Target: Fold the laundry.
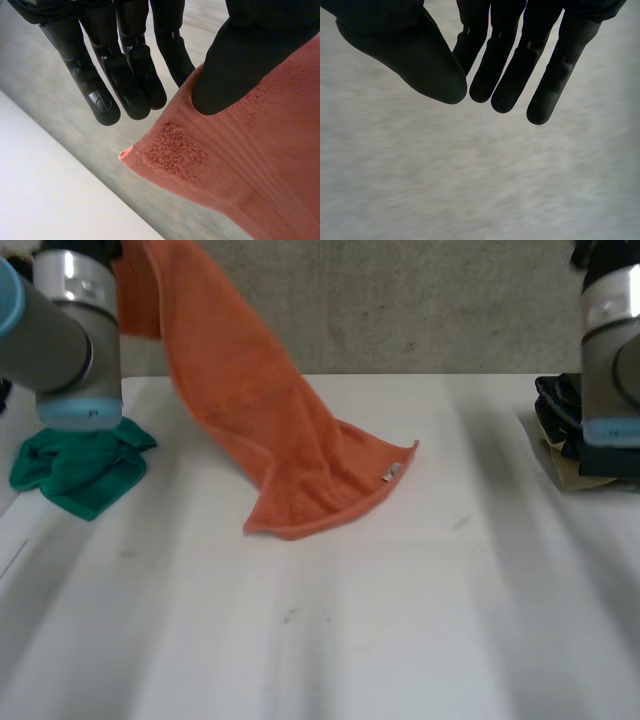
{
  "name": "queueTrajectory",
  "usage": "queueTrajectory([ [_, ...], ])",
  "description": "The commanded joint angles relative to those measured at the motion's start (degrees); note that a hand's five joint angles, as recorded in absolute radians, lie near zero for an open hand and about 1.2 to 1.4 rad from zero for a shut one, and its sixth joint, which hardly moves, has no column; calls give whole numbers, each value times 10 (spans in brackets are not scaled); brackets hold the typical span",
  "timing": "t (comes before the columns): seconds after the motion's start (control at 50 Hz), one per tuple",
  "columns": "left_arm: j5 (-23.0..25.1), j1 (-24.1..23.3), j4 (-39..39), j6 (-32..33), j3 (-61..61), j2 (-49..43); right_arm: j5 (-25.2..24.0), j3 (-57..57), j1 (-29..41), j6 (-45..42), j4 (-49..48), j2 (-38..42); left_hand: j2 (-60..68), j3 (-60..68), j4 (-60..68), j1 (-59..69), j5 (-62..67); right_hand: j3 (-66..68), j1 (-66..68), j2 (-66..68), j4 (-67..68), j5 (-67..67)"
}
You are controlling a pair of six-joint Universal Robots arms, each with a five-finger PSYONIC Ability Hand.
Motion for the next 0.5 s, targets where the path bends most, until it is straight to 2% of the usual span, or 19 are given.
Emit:
queueTrajectory([
  [0.02,4,-4,3,-4,-194,77,4,138,21,91,142,-26,113,116,112,138,141,-47,-4,-40,-51,-50],
  [0.06,3,-4,9,-5,-231,84,8,186,25,179,218,-47,113,116,112,138,141,-491,-448,-484,-495,-494],
  [0.08,2,-5,9,-4,-243,86,7,195,25,212,246,-51,113,116,112,138,141,-530,-487,-523,-533,-533],
  [0.12,2,-6,9,-2,-257,92,1,205,29,269,294,-54,113,116,112,138,141,-529,-485,-521,-532,-532],
  [0.14,1,-6,8,-2,-262,97,-4,205,36,334,341,-54,113,116,112,138,141,-541,-497,-533,-544,-543],
  [0.2,0,-9,2,-3,-283,120,-24,198,50,407,391,-49,113,116,112,138,141,-581,-537,-573,-584,-584],
  [0.22,0,-9,2,-3,-287,128,-48,190,60,453,420,-44,113,116,112,138,141,-587,-543,-579,-590,-590],
  [0.3,-1,-19,-1,-4,-303,183,-100,166,72,538,442,-14,113,116,112,138,141,-587,-543,-579,-590,-590],
  [0.36,-1,-32,-12,-3,-304,213,-109,148,85,581,439,11,113,116,112,138,141,-587,-543,-579,-590,-590],
  [0.44,-1,-53,-41,-4,-299,259,-108,98,171,636,434,67,113,116,112,138,141,-587,-543,-579,-590,-590],
  [0.5,0,-68,-60,-3,-298,292,-107,78,210,639,432,90,113,116,112,138,141,-587,-543,-579,-590,-590],
])
